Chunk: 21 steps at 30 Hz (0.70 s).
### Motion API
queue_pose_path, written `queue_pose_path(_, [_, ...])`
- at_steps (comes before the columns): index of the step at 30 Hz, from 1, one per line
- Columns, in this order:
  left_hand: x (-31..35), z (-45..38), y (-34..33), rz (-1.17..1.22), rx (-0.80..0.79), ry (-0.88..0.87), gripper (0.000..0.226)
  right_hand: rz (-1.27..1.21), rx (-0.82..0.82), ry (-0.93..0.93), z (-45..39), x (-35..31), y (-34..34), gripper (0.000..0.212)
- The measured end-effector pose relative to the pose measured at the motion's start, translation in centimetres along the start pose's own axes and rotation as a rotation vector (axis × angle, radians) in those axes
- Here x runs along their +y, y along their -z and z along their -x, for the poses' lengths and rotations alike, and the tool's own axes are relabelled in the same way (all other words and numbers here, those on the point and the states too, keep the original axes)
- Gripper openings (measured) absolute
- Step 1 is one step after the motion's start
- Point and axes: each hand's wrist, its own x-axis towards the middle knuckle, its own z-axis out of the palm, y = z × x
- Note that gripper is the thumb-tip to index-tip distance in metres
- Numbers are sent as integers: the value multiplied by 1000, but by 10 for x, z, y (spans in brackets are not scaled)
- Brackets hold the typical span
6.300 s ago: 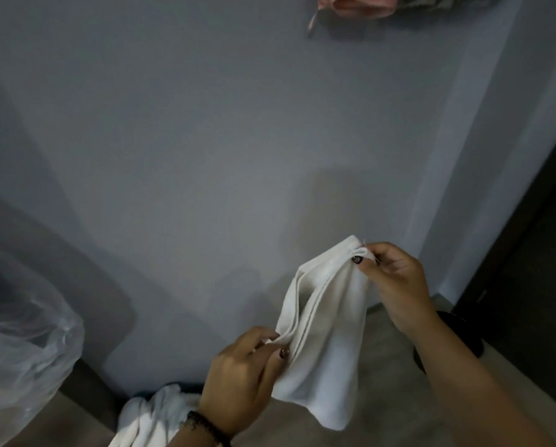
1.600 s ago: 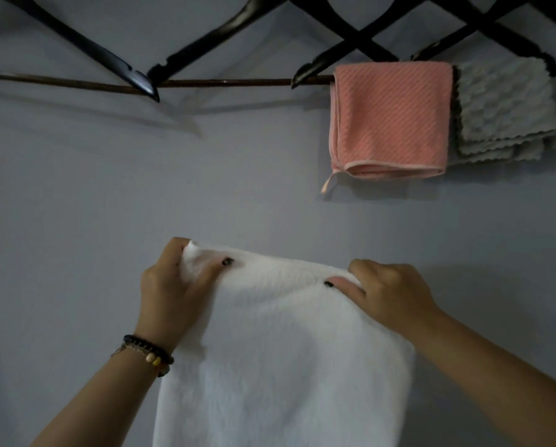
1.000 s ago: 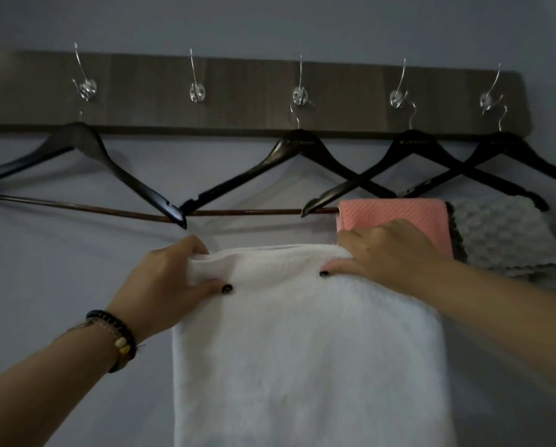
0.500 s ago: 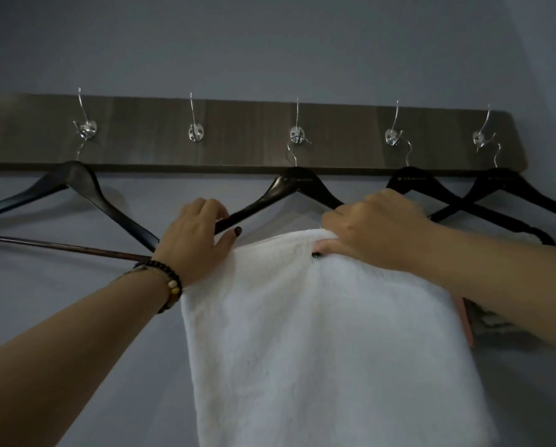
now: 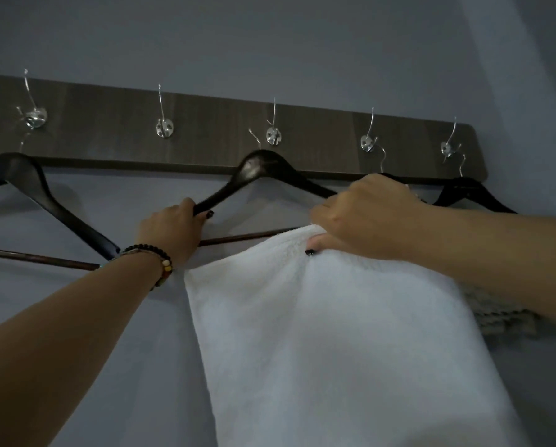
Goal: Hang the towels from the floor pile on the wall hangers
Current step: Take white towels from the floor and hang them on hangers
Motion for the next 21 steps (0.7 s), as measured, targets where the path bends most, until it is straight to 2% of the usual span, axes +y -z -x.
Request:
queue_pose_path(4, [-18, -9, 15, 107, 79, 133, 37, -7, 0, -9, -1, 8, 3, 50])
queue_pose_path(8, [-43, 0, 36, 127, 195, 141, 38, -51, 68, -6, -5, 9, 3, 57])
queue_pose_path(12, [-57, 24, 61, 93, 277, 18, 35, -138, 206, 2, -20, 11, 10, 54])
queue_pose_path(15, [-58, 44, 81, 67, 332, -182, 40, -178, 276, -23, -33, 15, 22, 53])
queue_pose_path(18, [-58, 59, 105, 53, 308, -339, 52, -200, 330, -70, -39, 17, 32, 51])
queue_pose_path(21, [-49, 75, 131, 40, 262, -369, 62, -242, 369, -144, -35, 20, 39, 49])
